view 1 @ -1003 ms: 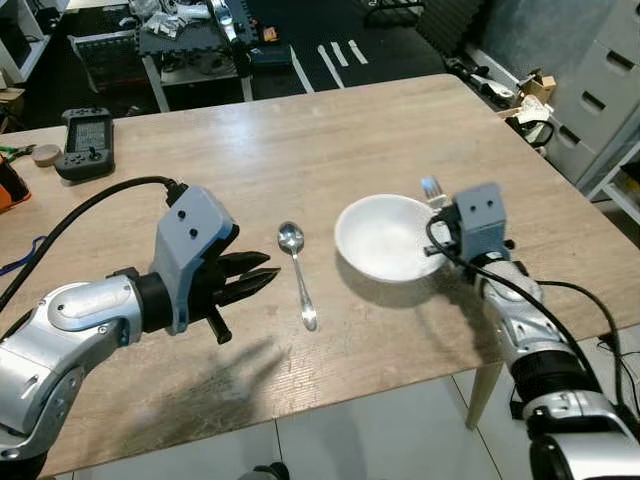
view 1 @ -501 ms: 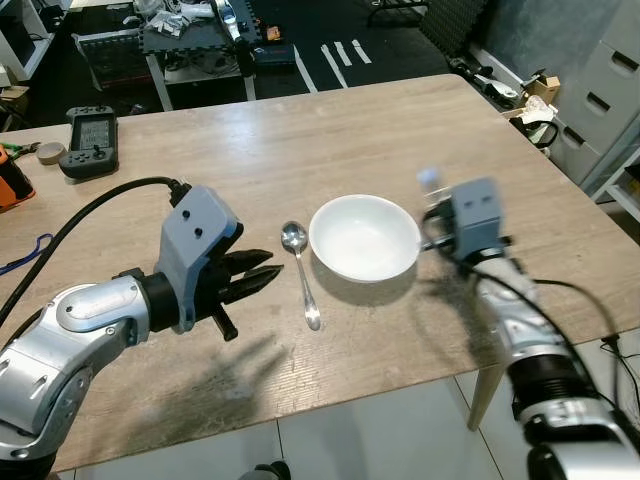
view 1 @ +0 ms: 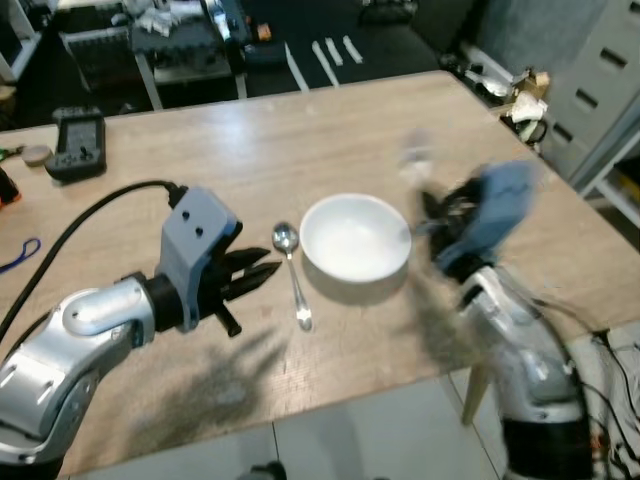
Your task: Setting the table
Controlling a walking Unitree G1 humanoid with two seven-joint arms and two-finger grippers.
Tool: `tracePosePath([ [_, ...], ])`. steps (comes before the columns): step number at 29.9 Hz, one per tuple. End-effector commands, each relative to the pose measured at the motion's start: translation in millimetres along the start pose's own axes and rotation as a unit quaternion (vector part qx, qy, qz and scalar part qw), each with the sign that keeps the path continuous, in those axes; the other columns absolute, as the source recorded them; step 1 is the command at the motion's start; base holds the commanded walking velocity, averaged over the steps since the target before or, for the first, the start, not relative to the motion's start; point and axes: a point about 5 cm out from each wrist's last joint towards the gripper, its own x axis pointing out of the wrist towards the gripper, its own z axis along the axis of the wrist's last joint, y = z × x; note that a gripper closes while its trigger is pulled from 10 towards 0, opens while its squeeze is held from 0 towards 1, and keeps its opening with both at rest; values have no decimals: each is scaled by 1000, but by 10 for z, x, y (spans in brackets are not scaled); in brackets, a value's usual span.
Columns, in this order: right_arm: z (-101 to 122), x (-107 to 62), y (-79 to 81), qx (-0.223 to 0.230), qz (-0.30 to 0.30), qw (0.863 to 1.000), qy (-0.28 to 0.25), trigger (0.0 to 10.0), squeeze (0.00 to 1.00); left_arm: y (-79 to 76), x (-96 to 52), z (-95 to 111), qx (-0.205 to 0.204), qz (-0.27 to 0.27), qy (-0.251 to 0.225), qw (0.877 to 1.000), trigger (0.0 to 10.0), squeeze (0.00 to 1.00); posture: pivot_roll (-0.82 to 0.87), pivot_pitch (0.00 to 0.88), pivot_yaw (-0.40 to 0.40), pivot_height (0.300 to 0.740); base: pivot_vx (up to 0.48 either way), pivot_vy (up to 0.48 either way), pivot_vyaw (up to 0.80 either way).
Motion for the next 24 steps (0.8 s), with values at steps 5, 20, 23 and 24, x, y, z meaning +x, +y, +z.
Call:
tracePosePath([
  [5, -120, 18, 371, 139, 64, 987, 53, 10000, 0, 31, 21, 1, 3, 6, 2, 1000, 10000, 0, 59, 81, 84, 740, 0, 0, 0],
  [20, -714, 440, 1049, 188, 83, 961, 184, 10000, 0, 97, 82, 72, 24, 9, -9, 1000, 10000, 0, 101, 38, 74, 740, 0, 0, 0],
  [23, -834, 487, 1169, 187, 83, 958, 201, 10000, 0, 111, 96, 86, 28, 10, -11, 1000, 10000, 0, 101, 35, 74, 740, 0, 0, 0],
  [24, -854, 500, 1180, 185, 79, 958, 204, 10000, 0, 112, 98, 91, 29, 9, -12, 999, 10000, 0, 101, 35, 74, 740, 0, 0, 0],
])
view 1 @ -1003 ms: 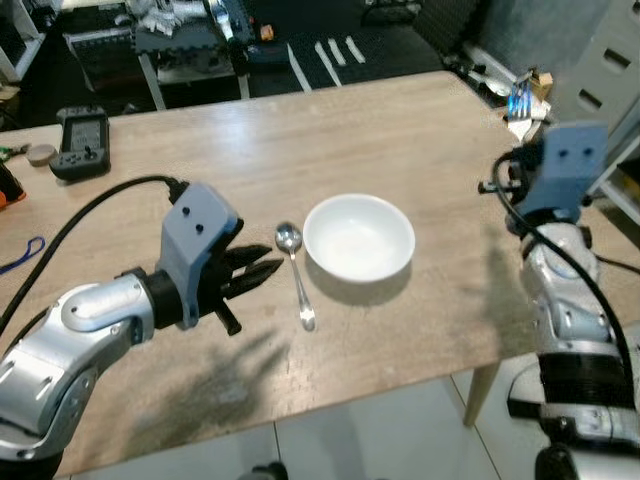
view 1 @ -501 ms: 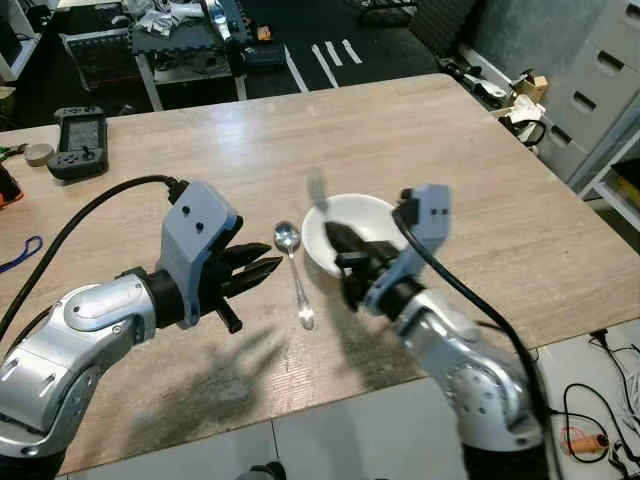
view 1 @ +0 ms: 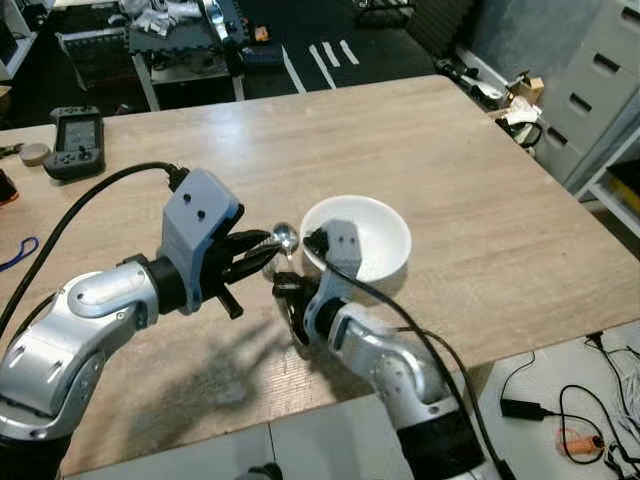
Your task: Setting the table
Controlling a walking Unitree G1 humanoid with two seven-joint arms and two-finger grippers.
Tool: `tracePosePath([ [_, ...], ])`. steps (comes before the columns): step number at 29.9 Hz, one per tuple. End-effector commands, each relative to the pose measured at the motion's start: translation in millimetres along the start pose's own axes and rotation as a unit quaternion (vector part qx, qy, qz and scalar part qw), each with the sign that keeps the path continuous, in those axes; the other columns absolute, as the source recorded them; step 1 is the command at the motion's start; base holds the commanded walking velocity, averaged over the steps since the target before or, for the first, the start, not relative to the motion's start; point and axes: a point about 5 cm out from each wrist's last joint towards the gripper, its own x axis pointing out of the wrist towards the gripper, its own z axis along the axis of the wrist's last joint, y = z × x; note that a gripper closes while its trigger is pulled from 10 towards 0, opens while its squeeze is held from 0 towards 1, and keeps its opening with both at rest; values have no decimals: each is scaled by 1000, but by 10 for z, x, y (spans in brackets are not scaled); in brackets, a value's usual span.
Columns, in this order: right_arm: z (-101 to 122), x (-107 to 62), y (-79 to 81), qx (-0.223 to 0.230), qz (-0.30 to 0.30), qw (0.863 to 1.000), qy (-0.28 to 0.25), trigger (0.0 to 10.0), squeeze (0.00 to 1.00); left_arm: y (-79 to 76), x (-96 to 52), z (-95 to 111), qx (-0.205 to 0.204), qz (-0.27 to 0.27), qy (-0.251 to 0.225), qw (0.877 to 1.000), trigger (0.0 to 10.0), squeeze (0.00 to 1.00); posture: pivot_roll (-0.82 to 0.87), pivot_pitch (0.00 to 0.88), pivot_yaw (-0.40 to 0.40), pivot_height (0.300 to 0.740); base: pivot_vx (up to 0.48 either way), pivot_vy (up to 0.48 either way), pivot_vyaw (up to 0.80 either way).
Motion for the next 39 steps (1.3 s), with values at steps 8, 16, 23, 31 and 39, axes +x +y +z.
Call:
tracePosePath([
  [8, 211, 239, 570, 15, 55, 995, -82, 10000, 0, -9, 36, 20, 9, -8, -3, 1000, 10000, 0, 122, 39, 67, 740, 0, 0, 0],
  [16, 258, 270, 794, 21, 106, 989, -103, 10000, 1000, -17, 13, 23, 9, -8, -4, 1000, 10000, 0, 128, 44, 64, 740, 0, 0, 0],
  [23, 303, 246, 830, 45, 130, 985, -108, 10000, 1000, -45, 39, 0, 5, -12, -4, 1000, 10000, 0, 113, 47, 62, 740, 0, 0, 0],
  [31, 550, 95, 704, 33, 139, 977, -156, 10000, 0, -59, 54, 3, 3, -15, -6, 1000, 10000, 0, 101, 56, 63, 740, 0, 0, 0],
  [39, 752, -555, 109, -133, 101, 953, -251, 10000, 0, 54, -62, -63, -10, 91, -20, 996, 10000, 0, 76, 77, 71, 740, 0, 0, 0],
])
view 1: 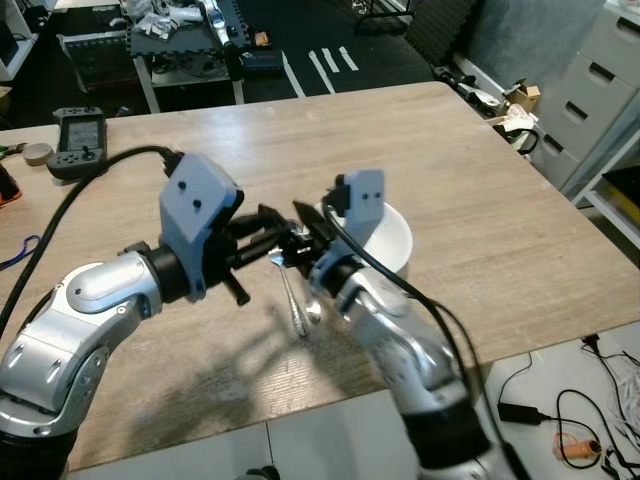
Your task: Setting the table
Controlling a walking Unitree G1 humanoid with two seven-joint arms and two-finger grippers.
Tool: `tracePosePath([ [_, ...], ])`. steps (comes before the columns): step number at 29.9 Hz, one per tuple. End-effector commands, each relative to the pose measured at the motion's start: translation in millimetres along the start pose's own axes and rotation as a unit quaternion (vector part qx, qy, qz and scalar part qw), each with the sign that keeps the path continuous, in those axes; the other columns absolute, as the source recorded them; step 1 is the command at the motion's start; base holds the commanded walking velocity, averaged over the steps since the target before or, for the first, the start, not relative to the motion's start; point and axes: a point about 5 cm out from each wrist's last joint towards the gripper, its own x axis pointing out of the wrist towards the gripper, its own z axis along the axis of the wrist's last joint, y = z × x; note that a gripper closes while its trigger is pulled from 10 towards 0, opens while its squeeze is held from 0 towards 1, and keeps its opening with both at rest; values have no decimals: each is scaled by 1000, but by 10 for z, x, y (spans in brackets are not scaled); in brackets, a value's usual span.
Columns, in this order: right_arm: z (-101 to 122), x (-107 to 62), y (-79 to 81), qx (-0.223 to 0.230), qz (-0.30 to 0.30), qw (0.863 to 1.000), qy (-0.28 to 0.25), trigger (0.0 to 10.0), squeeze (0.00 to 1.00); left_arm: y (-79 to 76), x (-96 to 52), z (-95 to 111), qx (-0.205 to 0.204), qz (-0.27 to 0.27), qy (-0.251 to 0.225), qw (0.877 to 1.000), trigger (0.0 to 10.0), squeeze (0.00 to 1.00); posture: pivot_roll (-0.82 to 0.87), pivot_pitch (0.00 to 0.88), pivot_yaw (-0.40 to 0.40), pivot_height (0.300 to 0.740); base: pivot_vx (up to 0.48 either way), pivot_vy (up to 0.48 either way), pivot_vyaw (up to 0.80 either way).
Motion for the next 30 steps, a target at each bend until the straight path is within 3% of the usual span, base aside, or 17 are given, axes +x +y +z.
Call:
tracePosePath([
  [1, 44, -180, -26, -1, 16, 1000, 1, 10000, 0, 35, -59, -173, -25, 52, 36, 998, 10000, 0, 71, 83, 68, 740, 0, 0, 0],
  [6, 18, -389, -107, -5, 11, 1000, 18, 10000, 0, -40, -129, -317, -49, 60, 59, 995, 10000, 0, 62, 89, 67, 740, 0, 0, 0],
  [9, -14, -490, -388, -33, -71, 997, 23, 10000, 0, -83, -197, -492, -62, 57, 98, 992, 10000, 0, 58, 88, 68, 740, 0, 0, 0],
  [12, -19, -508, -438, -38, -86, 995, 23, 10000, 0, -90, -208, -519, -63, 56, 104, 991, 10000, 0, 58, 89, 66, 740, 0, 0, 0],
  [14, -9, -578, -635, -56, -156, 986, 10, 10000, 0, -114, -274, -563, -72, 41, 117, 990, 10000, 0, 62, 86, 65, 740, 0, 0, 0],
  [17, 22, -758, -867, -125, -254, 959, 2, 10000, 0, -168, -384, -578, -70, 27, 126, 989, 10000, 0, 62, 81, 61, 740, 0, 0, 0],
  [19, -6, -855, -890, -145, -279, 949, 2, 10000, 0, -175, -380, -571, -44, 46, 119, 991, 10000, 0, 60, 79, 59, 740, 0, 0, 0],
  [22, -63, -915, -882, -136, -290, 947, 3, 10000, 0, -192, -349, -569, -30, 62, 108, 992, 10000, 0, 54, 74, 60, 740, 0, 0, 0],
  [24, -111, -940, -876, -134, -298, 945, 9, 10000, 0, -195, -320, -576, -38, 79, 100, 991, 10000, 0, 51, 72, 61, 740, 0, 0, 0],
  [26, -250, -980, -856, -116, -328, 937, 16, 10000, 0, -163, -215, -591, -63, 153, 69, 984, 10000, 0, 38, 61, 67, 740, 0, 0, 0],
  [30, -276, -953, -854, -116, -342, 933, 6, 10000, 0, -127, -169, -606, -61, 202, 57, 976, 10000, 0, 34, 56, 68, 740, 0, 0, 0],
])
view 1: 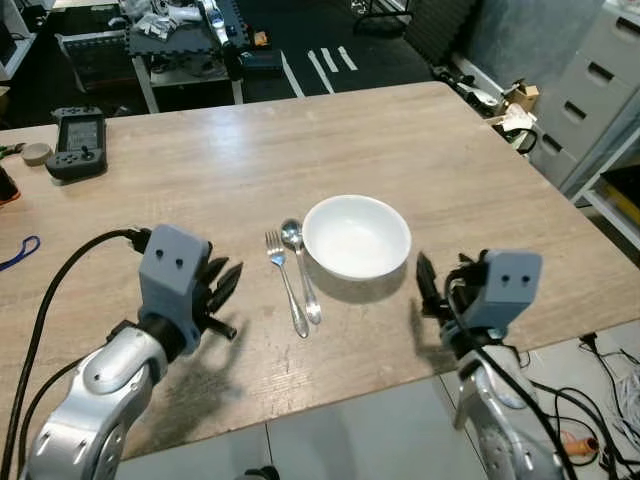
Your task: Setting the table
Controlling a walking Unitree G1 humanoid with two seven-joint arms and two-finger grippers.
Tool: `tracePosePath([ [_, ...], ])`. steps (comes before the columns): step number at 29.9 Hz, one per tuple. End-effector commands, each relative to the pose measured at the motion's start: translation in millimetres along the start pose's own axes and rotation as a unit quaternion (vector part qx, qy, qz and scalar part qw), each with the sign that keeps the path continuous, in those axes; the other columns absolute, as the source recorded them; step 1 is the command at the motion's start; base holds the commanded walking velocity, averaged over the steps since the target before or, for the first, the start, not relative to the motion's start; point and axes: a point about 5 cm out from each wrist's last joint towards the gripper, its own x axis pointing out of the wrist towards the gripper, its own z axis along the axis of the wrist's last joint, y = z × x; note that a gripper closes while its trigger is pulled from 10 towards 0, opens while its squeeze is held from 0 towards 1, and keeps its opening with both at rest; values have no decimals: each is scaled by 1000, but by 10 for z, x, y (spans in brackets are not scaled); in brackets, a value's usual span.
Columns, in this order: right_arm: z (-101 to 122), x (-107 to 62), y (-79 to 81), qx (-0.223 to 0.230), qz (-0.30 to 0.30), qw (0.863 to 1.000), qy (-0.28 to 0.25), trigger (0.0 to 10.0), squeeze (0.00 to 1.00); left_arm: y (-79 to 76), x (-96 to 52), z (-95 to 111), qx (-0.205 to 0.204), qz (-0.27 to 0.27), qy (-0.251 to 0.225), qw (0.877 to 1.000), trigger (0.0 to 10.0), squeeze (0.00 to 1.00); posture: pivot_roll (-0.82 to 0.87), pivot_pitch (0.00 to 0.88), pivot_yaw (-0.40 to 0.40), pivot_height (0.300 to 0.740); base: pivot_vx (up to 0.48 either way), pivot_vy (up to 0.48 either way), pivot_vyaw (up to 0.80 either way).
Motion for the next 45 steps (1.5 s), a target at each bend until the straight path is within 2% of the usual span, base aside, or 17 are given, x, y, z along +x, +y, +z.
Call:
tracePosePath([
  [1, -34, 2, -16, -3, -15, 1000, -2, 10000, 0, 24, 20, -60, 1, 29, 7, 1000, 10000, 0, 34, 56, 68, 740, 0, 0, 0],
  [5, -13, 54, -18, -9, -23, 1000, -17, 10000, 0, 37, 59, -92, -2, 69, 1, 998, 10000, 0, 33, 54, 68, 740, 0, 0, 0],
  [11, -7, 79, -35, -13, -25, 999, -23, 10000, 0, 28, 81, -109, -2, 82, -5, 997, 10000, 0, 31, 53, 63, 740, 0, 0, 0],
  [45, -99, 77, 0, -17, -21, 1000, -13, 10000, 0, 3, 112, -118, -10, 82, -14, 996, 10000, 0, 30, 57, 67, 740, -309, 0, 0],
])
